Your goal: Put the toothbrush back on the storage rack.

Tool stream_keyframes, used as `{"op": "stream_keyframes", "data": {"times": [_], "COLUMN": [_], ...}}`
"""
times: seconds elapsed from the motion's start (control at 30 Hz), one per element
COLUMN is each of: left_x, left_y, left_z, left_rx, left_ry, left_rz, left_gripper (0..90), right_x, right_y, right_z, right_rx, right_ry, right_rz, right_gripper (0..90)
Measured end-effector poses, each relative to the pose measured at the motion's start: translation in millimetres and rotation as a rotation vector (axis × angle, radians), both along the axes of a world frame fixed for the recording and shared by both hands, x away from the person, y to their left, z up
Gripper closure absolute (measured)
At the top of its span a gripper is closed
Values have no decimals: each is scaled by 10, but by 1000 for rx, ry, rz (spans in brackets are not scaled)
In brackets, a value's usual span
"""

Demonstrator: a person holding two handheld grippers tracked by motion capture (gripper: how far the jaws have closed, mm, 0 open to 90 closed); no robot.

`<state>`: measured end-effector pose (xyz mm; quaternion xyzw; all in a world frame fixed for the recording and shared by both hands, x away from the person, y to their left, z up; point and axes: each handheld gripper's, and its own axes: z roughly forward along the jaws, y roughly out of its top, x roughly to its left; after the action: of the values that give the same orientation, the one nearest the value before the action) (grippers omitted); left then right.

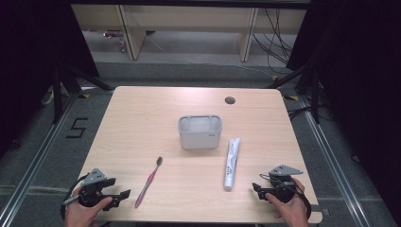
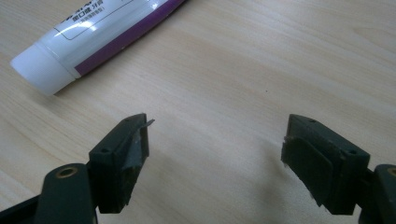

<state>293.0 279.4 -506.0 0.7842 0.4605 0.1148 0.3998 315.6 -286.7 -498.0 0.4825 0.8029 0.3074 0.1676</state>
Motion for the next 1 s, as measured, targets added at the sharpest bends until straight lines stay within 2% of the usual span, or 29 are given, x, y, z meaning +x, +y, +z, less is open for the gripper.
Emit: {"op": "stream_keyframes", "data": {"times": [0.03, 0.1, 0.3, 0.4, 0.5, 0.57, 0.67, 0.73, 0.77, 0.8, 0.9, 0.93, 0.97, 1.0], "left_x": [4, 7, 10, 7, 14, 21, 49, 61, 61, 65, 85, 89, 93, 97], "left_y": [24, 28, 9, 3, 2, -9, -17, -33, -33, -45, -73, -77, -80, -79], "left_z": [12, 15, 9, 19, 22, 17, 24, 27, 27, 22, 34, 35, 37, 43], "left_rx": [30, 37, 48, 42, 55, 50, 40, 37, 37, 36, 40, 40, 41, 46], "left_ry": [8, 8, 19, 23, 19, 18, 25, 31, 31, 22, 34, 32, 33, 39], "left_rz": [-23, -31, -39, -37, -37, -19, -25, -36, -36, -37, -50, -52, -51, -57], "left_gripper": [198, 197, 210, 210, 198, 179, 182, 190, 194, 194, 199, 200, 200, 201], "right_x": [-5, 1, -4, -5, -9, -9, -11, -35, -31, -31, -41, -23, -19, -40], "right_y": [9, -1, 4, -4, -7, -9, -9, 3, -9, -9, -3, -14, -12, 8], "right_z": [5, -4, 3, -2, 2, 0, -1, 10, 4, 4, 8, -10, -15, -4], "right_rx": [9, -2, 9, 6, 8, 12, 19, 32, 22, 22, 38, 32, 32, 37], "right_ry": [11, 2, 10, -1, -2, -1, -13, 9, -5, -5, 4, -28, -34, -2], "right_rz": [-10, 3, -3, 0, -1, 3, 12, -9, 3, 3, 7, 32, 40, 15], "right_gripper": [228, 228, 228, 227, 226, 225, 225, 225, 225, 225, 225, 226, 226, 226]}}
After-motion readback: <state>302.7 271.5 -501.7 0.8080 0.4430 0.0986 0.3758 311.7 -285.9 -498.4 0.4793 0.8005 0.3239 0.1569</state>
